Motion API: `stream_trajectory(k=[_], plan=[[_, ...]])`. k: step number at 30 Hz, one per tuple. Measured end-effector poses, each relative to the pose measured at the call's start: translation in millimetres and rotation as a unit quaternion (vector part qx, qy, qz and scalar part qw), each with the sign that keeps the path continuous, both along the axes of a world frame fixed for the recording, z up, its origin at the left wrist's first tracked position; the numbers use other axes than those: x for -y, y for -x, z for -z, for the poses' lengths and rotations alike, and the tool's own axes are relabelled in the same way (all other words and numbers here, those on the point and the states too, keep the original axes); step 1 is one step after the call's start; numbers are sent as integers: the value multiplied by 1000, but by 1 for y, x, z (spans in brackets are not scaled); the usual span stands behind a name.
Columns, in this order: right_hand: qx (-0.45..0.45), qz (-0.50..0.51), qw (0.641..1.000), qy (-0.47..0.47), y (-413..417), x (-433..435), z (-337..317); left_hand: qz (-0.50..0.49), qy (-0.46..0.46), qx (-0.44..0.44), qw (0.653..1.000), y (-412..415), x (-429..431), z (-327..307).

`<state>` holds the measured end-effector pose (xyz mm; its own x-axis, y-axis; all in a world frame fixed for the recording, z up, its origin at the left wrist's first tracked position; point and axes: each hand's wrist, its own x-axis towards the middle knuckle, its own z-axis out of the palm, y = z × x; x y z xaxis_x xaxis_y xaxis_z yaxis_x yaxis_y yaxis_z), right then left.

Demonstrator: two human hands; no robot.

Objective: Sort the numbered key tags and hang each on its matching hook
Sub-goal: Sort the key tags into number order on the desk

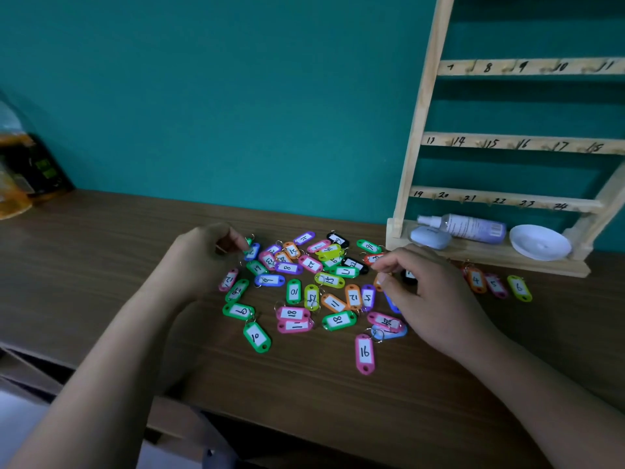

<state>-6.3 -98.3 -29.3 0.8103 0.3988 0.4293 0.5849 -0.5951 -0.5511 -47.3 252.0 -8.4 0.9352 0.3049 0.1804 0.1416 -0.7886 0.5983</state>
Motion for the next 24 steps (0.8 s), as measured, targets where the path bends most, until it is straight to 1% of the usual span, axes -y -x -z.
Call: stream_trajectory(k=[3, 7, 11, 17, 22, 24], plan=[[-11, 2, 1000, -2, -1, 0, -1, 21, -37, -23, 999, 1, -1, 1], [-15, -2, 1000, -4, 0, -1, 0, 86, -68, -84, 990, 2, 11, 2], [-16, -7, 1000, 7, 0, -1, 1, 115, -107, -100, 983, 1, 16, 3], [-12, -10, 1000, 14, 0, -1, 2, 110, -94, -91, 985, 0, 20, 3], [-11, -16, 1000, 25, 1, -2, 1, 57, -13, -52, 997, -2, 22, 3], [-14, -16, 999, 26, 0, -1, 1, 45, -11, -58, 997, -3, 23, 3]])
